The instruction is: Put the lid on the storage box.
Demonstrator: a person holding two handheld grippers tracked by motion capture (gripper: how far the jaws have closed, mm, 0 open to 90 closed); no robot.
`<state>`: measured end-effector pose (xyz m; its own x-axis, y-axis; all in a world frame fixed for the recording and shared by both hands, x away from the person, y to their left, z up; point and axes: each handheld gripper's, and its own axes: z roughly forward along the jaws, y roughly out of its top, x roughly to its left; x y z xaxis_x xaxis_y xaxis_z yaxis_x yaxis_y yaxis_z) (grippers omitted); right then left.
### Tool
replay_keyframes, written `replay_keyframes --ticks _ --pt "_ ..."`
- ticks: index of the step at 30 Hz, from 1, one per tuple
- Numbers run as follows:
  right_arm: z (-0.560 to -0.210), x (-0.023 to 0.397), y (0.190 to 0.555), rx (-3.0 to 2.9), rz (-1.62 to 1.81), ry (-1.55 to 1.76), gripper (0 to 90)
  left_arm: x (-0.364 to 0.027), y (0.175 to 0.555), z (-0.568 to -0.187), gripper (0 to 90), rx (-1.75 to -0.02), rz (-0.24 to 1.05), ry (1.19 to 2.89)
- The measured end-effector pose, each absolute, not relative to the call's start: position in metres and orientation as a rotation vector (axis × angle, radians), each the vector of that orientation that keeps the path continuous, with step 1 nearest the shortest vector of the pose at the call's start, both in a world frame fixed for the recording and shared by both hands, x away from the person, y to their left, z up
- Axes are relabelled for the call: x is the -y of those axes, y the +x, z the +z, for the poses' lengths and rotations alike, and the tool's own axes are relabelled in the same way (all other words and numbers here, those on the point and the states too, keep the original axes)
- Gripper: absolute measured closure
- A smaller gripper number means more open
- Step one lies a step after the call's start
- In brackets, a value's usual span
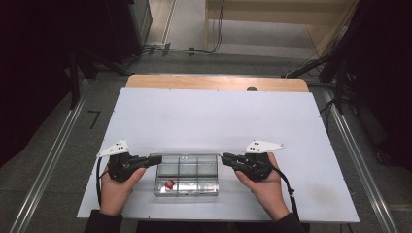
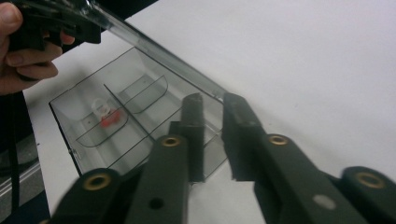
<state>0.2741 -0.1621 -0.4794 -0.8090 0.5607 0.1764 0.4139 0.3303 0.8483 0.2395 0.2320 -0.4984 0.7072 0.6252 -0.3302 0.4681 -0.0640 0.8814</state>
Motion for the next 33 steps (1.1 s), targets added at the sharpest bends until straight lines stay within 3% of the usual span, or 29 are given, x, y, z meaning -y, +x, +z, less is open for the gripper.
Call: replay_keyframes --ticks 4,33 --pt "-0.482 0.153 0.273 -2.457 1.490 0.901 88.2 -0.232 0.239 -0.498 90.0 -0.879 0.160 1.701" --pt "-0.486 0.151 0.261 -2.488 1.526 0.816 88.4 -0.237 0.224 -0.505 90.0 -0.805 0.132 1.708"
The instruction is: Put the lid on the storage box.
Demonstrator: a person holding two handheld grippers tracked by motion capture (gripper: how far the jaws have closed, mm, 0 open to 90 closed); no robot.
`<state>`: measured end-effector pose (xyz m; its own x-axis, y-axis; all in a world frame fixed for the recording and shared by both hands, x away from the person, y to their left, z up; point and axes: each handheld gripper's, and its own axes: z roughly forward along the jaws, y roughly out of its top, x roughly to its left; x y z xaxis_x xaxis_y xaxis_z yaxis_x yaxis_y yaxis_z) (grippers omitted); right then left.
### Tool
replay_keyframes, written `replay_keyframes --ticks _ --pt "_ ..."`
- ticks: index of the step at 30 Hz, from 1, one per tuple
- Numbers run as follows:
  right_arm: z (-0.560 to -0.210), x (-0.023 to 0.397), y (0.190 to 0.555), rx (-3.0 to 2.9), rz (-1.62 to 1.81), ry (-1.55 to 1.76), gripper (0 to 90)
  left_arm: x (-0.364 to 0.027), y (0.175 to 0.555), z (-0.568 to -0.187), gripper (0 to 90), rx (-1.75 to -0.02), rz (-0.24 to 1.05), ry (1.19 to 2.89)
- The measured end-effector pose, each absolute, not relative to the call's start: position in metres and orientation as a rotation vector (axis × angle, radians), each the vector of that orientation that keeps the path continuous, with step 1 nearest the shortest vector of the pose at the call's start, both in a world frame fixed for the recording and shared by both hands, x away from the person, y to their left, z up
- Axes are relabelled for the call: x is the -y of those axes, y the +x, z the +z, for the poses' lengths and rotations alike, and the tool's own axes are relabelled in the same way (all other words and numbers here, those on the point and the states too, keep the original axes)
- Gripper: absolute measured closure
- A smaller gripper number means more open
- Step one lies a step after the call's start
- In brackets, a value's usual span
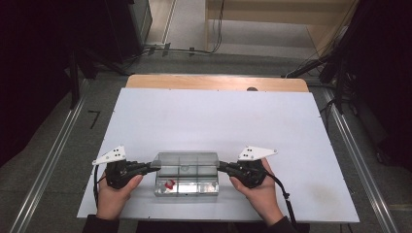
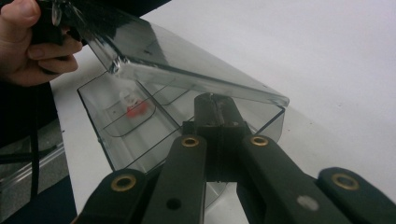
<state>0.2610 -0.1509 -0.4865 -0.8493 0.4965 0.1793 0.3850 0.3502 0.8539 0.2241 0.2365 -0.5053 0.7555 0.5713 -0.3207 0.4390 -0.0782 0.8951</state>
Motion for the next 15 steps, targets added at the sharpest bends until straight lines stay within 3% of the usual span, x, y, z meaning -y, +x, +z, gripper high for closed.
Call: replay_keyframes --ticks 15 --pt "-0.4953 0.1510 0.2528 -2.509 1.508 0.775 88.4 -0.2413 0.2164 -0.5118 90.0 -0.807 0.113 1.738"
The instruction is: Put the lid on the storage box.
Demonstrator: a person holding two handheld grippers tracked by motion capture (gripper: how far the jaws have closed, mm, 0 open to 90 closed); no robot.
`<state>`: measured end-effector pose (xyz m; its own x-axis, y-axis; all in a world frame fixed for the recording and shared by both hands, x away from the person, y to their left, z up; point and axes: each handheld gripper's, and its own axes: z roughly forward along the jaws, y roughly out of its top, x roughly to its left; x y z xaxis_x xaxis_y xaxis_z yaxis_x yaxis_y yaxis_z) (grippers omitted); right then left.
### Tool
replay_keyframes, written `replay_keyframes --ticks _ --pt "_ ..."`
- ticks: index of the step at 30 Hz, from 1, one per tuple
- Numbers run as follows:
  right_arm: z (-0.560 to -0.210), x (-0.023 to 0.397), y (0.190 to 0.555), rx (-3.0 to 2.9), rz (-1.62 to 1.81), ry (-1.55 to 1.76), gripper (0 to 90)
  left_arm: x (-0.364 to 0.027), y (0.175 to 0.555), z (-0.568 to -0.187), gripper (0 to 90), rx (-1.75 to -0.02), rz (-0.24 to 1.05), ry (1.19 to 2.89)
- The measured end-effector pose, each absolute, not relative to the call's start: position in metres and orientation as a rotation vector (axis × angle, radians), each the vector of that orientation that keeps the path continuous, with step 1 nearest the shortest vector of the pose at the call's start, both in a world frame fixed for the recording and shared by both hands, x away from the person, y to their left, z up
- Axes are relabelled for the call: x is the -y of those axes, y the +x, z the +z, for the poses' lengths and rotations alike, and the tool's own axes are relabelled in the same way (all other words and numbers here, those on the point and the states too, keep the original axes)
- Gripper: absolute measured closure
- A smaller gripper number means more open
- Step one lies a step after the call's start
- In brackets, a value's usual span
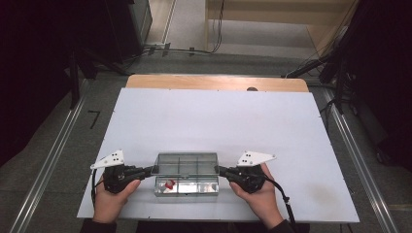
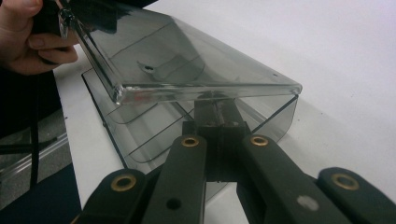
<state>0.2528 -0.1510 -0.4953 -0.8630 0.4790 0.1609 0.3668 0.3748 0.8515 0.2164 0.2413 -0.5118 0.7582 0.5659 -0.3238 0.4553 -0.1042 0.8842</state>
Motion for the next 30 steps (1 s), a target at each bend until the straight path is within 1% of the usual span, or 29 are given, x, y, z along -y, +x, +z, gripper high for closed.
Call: replay_keyframes --ticks 21,30 --pt "-0.507 0.151 0.246 -2.536 1.448 0.723 88.4 -0.247 0.214 -0.522 90.0 -0.804 0.066 1.797" --pt "-0.512 0.157 0.243 -2.512 1.485 0.760 88.4 -0.250 0.213 -0.526 90.0 -0.810 0.052 1.802"
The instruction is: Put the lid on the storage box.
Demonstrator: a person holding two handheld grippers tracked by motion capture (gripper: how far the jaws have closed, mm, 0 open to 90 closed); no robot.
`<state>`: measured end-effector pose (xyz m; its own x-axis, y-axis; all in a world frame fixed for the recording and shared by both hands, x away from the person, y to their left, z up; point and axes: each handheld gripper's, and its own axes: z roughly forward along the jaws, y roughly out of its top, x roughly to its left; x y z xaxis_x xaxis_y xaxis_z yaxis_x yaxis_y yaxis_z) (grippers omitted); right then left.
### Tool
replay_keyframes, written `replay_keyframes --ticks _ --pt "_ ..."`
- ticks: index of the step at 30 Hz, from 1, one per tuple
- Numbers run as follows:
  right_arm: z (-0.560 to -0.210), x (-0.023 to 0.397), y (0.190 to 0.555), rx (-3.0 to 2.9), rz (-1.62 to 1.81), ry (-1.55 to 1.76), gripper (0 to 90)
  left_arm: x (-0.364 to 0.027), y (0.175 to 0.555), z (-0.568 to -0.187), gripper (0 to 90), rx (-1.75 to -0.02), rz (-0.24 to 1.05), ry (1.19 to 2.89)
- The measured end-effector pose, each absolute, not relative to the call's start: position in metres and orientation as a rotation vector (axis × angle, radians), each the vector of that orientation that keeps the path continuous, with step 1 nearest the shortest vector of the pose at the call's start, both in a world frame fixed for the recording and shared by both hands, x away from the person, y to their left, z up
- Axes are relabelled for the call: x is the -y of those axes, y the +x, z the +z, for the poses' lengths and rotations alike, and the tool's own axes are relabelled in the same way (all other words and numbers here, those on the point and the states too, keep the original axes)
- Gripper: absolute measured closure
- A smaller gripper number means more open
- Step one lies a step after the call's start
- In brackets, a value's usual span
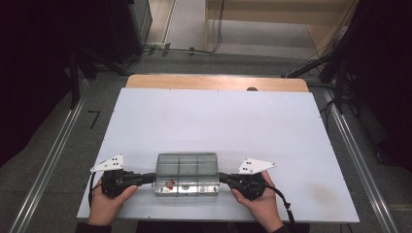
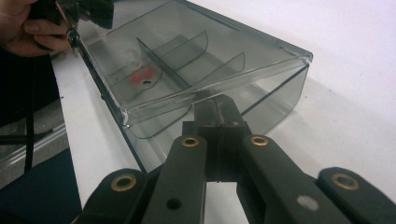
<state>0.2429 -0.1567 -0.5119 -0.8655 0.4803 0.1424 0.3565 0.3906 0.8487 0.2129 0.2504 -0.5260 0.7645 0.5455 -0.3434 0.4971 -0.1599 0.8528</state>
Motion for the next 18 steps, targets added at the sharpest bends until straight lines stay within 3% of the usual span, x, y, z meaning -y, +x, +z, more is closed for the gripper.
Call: replay_keyframes --ticks 18 --pt "-0.5207 0.1601 0.2406 -2.528 1.458 0.767 88.4 -0.2517 0.2124 -0.5296 90.0 -0.825 0.060 1.840"
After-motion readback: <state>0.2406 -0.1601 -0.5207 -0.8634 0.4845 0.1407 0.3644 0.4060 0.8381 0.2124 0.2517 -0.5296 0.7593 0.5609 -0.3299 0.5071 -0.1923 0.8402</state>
